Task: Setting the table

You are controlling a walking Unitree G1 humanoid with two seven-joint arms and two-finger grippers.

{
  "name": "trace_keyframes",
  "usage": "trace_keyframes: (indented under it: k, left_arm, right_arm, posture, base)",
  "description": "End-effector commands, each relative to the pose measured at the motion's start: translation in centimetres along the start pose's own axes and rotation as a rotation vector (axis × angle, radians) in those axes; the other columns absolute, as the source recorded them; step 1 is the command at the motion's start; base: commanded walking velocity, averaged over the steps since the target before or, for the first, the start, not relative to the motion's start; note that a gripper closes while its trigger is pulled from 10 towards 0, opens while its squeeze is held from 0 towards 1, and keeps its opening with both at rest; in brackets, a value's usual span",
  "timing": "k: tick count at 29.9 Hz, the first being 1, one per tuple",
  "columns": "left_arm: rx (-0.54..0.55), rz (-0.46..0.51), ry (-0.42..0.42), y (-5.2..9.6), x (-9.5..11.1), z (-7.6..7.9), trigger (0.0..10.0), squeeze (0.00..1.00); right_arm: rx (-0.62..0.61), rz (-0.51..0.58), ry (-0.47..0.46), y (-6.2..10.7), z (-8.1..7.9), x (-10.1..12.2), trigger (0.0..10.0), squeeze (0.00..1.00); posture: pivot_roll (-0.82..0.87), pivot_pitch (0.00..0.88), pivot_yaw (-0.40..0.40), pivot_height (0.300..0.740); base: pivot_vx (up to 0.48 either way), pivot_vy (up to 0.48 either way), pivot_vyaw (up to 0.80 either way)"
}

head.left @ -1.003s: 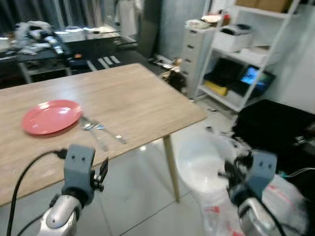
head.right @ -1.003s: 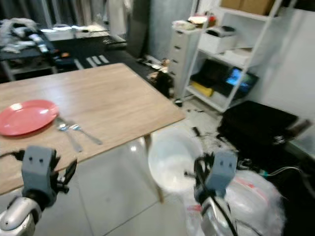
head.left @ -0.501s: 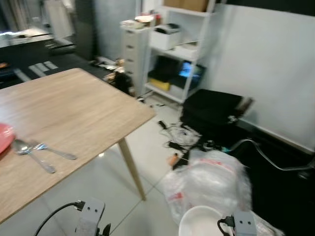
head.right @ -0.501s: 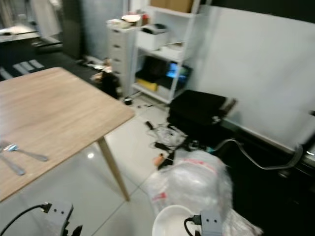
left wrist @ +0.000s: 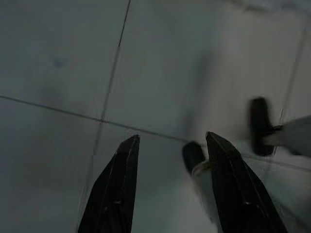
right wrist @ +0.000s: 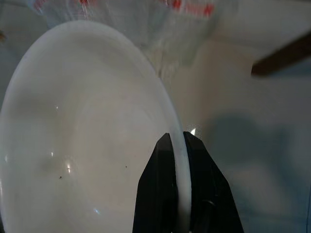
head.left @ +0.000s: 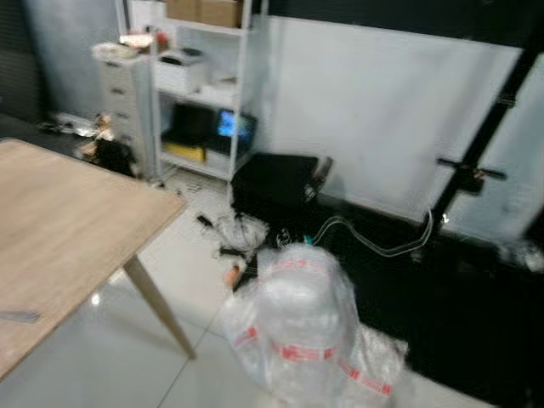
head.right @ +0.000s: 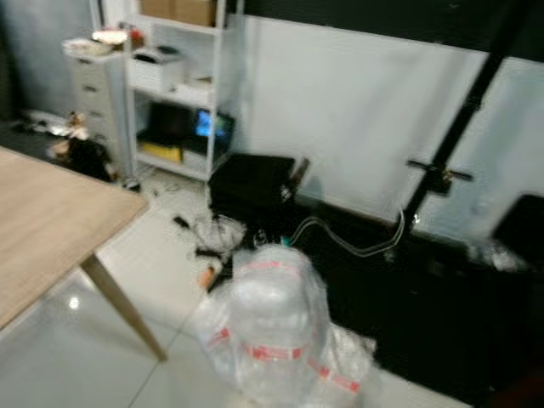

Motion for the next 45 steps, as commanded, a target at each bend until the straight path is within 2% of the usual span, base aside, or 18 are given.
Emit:
trace_keyframes:
  k: [1, 24, 35, 45]
  left_arm:
    - [-0.006, 0.0, 0.001, -0.1, -0.2, 0.4, 10.0, 0.0]
    - [-0.021, 0.062, -0.001, -1.0, 1.5, 0.7, 10.0, 0.0]
    - [-0.031, 0.074, -0.043, -1.2, 1.8, 0.7, 10.0, 0.0]
    - [-0.008, 0.122, -0.066, -1.6, 3.9, -0.7, 10.0, 0.0]
  right_arm:
    - [-0.022, -0.013, -0.01, 0.2, 0.9, -0.6, 10.0, 0.0]
    - [-0.013, -0.012, -0.014, 0.1, 0.8, -1.2, 10.0, 0.0]
    - [-0.022, 0.0, -0.029, 0.0, 0.8, -1.1, 10.0, 0.0]
    - [-0.005, 0.029, -0.043, -0.6, -0.6, 0.0, 10.0, 0.0]
  posture:
    - [0.04, 0.14, 0.032, 0.74]
    - [0.03, 0.14, 0.036, 0.74]
    - [0.03, 0.125, 0.07, 0.74]
    - [0.04, 0.106, 0.09, 0.74]
  base:
    - [0.0, 0.0, -0.8]
    - [0.0, 0.0, -0.8]
    - [0.0, 0.0, -0.8]
    - [0.0, 0.0, -0.8]
Point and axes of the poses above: a point about 5 cm out from each wrist's last joint towards the gripper, its own y axis pointing back from the gripper into the wrist, its own x axis along the axis of the wrist's last joint, z = x × y, the point moved 5 cm from there along -y, pointing out of the wrist towards the gripper, and after that the axes turned 15 degrees about -y, right-handed, at the moved point
